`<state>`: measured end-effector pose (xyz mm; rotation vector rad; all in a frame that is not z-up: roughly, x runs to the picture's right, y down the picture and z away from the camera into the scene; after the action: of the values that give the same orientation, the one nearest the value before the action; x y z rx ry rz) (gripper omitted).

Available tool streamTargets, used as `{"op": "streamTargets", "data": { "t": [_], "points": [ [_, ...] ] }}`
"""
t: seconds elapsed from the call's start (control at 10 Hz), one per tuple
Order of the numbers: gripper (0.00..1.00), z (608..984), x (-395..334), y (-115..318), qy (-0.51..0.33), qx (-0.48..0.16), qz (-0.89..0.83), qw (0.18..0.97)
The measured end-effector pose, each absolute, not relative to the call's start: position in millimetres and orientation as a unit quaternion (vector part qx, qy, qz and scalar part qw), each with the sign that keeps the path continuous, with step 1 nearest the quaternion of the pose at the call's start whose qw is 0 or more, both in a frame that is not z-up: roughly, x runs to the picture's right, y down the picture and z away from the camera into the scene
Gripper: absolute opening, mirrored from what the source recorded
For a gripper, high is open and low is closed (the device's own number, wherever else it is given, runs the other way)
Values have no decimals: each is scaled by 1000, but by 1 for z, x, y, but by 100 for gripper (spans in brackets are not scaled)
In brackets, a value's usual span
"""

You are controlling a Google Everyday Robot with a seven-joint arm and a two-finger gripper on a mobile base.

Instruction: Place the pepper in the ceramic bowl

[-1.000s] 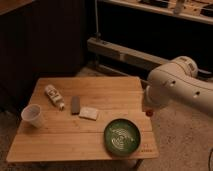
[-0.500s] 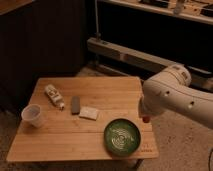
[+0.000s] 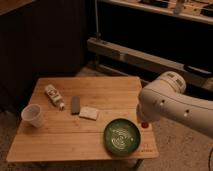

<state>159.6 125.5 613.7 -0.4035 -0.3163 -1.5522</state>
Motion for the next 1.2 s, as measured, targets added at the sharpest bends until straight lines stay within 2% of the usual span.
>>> {"op": "streamTargets", "data": {
  "t": [0.5, 0.9, 1.0, 1.2],
  "points": [
    [2, 613, 138, 159, -136, -192, -711, 662],
    [3, 621, 110, 161, -134, -194, -720, 653],
    [7, 623, 113, 163, -132, -196, -713, 661],
    [24, 629, 137, 166, -132, -192, -703, 672]
  ]
}}
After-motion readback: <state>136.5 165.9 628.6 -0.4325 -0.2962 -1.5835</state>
